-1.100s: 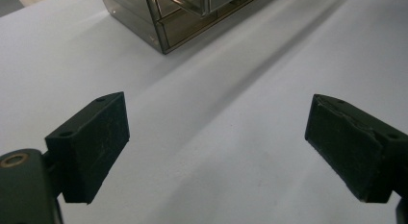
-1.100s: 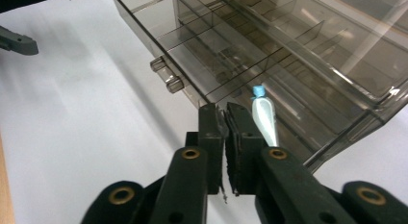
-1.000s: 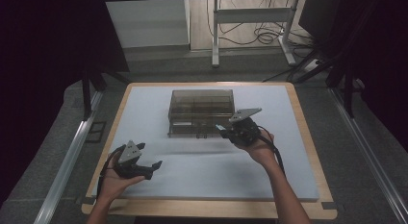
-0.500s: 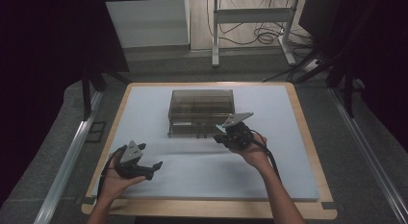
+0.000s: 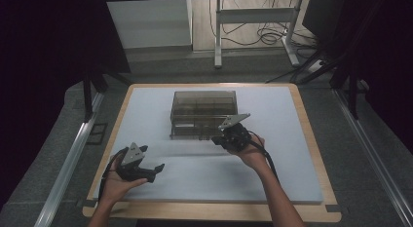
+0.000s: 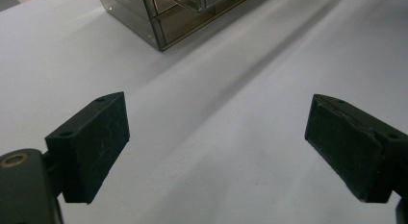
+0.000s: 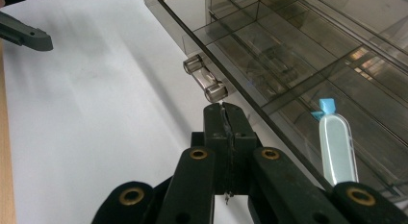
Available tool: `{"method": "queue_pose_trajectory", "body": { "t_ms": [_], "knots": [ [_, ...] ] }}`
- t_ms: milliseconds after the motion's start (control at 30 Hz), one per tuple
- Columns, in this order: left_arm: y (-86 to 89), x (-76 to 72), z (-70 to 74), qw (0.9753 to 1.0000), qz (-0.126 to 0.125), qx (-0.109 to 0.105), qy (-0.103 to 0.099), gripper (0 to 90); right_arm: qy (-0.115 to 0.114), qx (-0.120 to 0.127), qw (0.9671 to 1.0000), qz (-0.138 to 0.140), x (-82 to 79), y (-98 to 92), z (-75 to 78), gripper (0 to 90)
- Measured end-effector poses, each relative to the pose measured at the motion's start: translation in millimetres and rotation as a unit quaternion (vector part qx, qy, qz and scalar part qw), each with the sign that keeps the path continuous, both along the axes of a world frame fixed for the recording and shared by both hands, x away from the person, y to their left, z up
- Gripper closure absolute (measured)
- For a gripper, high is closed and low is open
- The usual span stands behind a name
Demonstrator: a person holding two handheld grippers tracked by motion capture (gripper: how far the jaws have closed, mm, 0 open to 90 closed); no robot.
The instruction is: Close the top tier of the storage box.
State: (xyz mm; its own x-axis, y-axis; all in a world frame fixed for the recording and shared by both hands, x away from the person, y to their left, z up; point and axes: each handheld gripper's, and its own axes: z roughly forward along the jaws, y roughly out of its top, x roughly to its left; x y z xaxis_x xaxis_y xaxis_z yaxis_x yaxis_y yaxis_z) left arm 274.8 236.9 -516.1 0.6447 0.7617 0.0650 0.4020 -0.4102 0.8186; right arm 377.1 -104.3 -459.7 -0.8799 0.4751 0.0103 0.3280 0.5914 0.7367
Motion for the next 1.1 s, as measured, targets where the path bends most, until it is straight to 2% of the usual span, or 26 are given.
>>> {"method": "queue_pose_trajectory", "body": {
  "t_ms": [1100],
  "knots": [
    [-2.0, -0.2, -1.5, 1.0, -0.001, 0.002, 0.002, 8.4, -0.002, 0.002, 1.0, -0.004, 8.2, 7.6, -2.9, 88.4]
  ]
}}
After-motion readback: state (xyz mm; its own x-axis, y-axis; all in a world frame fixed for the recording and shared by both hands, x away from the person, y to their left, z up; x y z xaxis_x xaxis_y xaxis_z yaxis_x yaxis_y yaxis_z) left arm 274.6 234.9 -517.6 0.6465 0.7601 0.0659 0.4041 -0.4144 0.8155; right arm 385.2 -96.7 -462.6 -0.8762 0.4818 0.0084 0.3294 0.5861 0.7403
